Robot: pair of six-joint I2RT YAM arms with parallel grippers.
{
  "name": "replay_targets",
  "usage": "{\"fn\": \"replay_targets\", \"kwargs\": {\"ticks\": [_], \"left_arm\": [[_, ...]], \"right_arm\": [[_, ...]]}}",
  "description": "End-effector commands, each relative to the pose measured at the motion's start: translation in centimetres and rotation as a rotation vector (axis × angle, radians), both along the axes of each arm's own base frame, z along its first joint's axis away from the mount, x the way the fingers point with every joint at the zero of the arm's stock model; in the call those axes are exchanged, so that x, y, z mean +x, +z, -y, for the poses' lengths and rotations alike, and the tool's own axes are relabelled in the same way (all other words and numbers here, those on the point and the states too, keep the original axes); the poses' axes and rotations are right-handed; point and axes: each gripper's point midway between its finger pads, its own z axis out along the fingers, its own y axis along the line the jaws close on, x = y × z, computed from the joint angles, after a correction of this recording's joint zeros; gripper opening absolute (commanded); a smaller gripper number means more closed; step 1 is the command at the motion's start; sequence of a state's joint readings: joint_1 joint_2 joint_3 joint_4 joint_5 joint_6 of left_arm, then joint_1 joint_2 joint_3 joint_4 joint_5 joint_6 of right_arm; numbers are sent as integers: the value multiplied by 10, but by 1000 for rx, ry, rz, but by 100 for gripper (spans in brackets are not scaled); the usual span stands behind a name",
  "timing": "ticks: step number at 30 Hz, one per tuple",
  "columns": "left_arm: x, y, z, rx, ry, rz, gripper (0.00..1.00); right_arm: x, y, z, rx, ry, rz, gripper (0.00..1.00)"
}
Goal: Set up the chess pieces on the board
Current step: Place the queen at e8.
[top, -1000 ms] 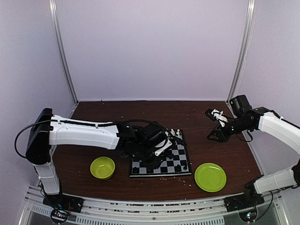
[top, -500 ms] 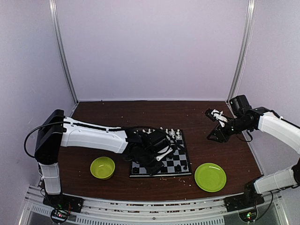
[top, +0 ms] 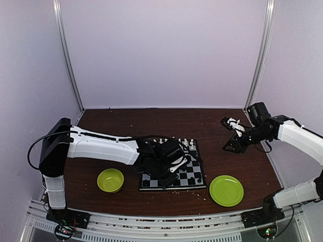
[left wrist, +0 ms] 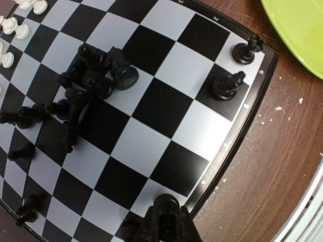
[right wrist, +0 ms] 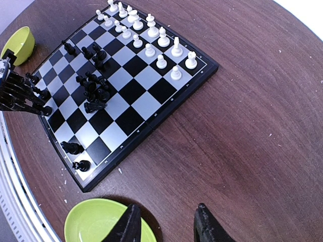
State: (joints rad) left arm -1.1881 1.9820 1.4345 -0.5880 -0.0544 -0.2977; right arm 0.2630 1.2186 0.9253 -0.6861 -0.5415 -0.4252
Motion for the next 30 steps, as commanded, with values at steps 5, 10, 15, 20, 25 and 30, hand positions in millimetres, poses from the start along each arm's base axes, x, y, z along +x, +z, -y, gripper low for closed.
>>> {"fn": "replay_targets", "kwargs": {"ticks": [5,10,15,20,25,30], "left_arm": [[9,-1,5,-15,23,14,13],[10,1,2,-7,28,24,23],[11,0,1,1,26,32,24],[13,-2,-4,21,33,42,23],[15,-3,-7,30,40,51,20],[15,-3,-7,32,40,50,18]], "right_arm": [[5,6,2,-15,5,21,35],[5,6,1,-15,6,20,35],[5,6,1,-16,7,17,35],[4,5,1,-17,8,14,35],[4,4,1,-17,8,11,35],[4,4,1,-17,8,9,36]]}}
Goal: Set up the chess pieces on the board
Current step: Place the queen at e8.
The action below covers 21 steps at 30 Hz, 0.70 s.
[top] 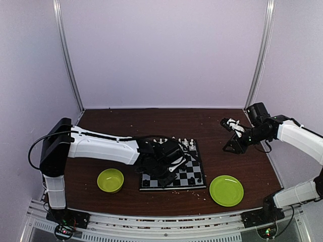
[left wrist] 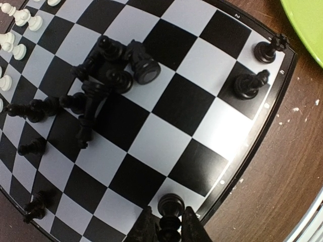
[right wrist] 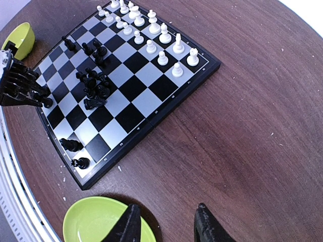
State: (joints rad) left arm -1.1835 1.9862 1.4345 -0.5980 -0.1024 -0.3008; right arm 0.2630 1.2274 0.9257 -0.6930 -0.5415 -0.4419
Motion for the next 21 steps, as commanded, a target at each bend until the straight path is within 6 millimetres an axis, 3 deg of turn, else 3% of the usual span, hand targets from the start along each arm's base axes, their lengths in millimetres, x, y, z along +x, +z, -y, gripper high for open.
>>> {"fn": "replay_targets", "kwargs": {"ticks": [1,7,11,21], "left_arm": [[7,-1,-1,3,11,16,18],[3,1,2,-8,-8,1,20],[0,1,5,-17,-23,-16,11],[-4,-3,2,-18,-22,-34,9]], "right_arm": [[6,8,1,-6,-6,18,36],[6,7,1,-8,-5,15,36],[5,7,1,-8,-5,13,35],[5,6,1,-8,-2,12,36]]}}
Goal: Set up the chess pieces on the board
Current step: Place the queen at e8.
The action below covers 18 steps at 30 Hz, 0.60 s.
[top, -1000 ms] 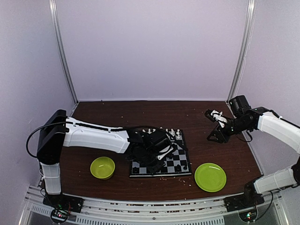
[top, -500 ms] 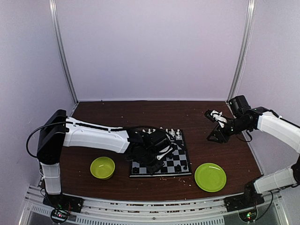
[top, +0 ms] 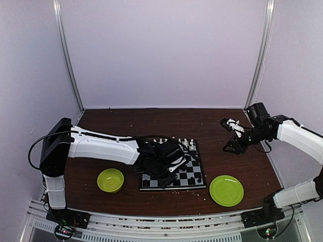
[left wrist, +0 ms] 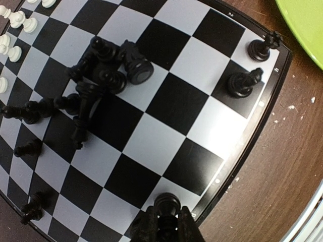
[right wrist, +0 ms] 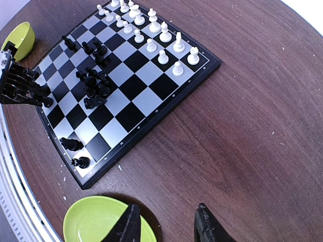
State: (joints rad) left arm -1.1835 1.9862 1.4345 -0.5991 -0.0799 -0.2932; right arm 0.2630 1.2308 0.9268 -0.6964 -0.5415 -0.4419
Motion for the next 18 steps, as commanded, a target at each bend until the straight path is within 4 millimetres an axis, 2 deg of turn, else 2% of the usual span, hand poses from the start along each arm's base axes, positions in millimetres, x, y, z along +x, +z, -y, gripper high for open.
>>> {"fn": "replay_targets", "kwargs": {"ticks": [1,10,15,18], "left_arm": [[-1,-3,1,-12,-7,-20,9],[-3,-2,0,-18,-10,-28,7],[1,1,-2,-14,2,-5,21],[7,13,-1,-21,8,33,26]], "right_arm": [[5,7,1,-6,-3,17,36],[5,7,1,-7,-4,16,36],[5,6,1,-7,-4,13,36],[6,6,1,-8,-3,13,36]]}}
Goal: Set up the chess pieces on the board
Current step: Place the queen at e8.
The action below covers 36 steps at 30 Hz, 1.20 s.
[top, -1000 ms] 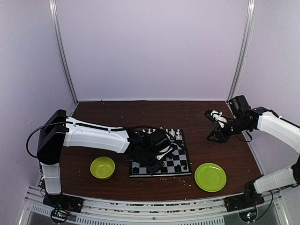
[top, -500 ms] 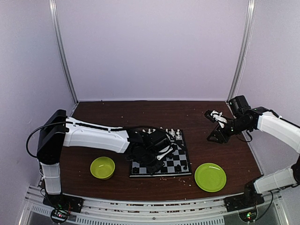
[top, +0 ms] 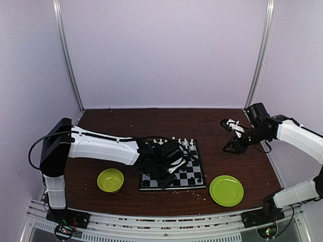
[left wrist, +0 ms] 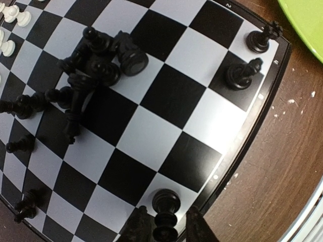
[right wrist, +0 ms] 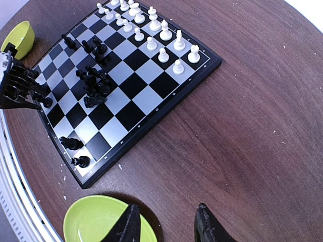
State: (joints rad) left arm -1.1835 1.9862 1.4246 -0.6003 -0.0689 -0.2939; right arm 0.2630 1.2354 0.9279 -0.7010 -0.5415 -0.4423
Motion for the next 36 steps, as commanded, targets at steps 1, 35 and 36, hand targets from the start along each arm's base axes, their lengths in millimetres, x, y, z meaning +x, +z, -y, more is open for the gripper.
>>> {"fn": "replay_targets", "kwargs": {"ticks": [1,35,36], "left_arm": [[13,24,3,-36,17,66,28],[70,8,85,-93,0,92,22],[70,6,85,-87,-3,89,22]], "right_arm": [[6,8,1,-4,-4,20,36],[7,8,5,-29,-9,34,36],[7,8,5,-29,-9,33,36]]}}
